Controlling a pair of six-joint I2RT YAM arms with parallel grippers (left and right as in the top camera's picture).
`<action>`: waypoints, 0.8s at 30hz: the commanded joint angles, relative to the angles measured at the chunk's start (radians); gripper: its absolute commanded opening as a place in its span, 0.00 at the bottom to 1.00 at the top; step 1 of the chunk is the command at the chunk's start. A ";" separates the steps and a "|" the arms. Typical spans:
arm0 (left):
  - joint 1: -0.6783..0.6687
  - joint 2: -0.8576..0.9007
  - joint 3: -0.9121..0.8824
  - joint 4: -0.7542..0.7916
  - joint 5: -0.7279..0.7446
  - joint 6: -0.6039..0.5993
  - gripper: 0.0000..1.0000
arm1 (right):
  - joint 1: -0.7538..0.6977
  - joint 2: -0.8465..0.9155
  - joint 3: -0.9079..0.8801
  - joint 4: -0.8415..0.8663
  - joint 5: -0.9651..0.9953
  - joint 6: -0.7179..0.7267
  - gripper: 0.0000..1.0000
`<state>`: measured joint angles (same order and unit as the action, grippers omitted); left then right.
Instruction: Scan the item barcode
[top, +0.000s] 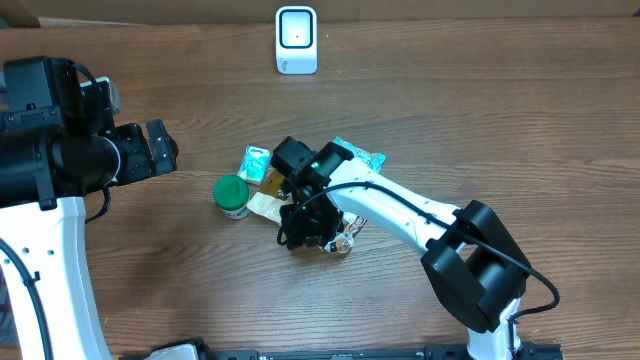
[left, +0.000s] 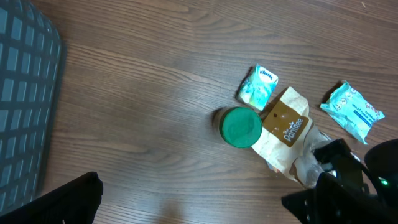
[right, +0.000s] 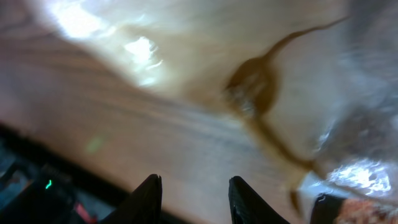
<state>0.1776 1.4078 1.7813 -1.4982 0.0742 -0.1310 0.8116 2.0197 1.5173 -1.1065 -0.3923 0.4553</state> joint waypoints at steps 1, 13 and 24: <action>0.005 -0.005 0.023 -0.002 -0.003 -0.004 1.00 | -0.027 0.006 -0.090 0.054 0.067 0.152 0.36; 0.005 -0.005 0.023 -0.002 -0.003 -0.004 1.00 | -0.262 0.004 -0.135 0.013 0.164 0.125 0.30; 0.005 -0.006 0.023 -0.002 -0.003 -0.004 0.99 | -0.538 -0.011 -0.134 0.052 0.183 -0.222 0.37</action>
<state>0.1776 1.4078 1.7813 -1.4979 0.0742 -0.1314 0.3431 2.0247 1.3849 -1.0779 -0.2348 0.3527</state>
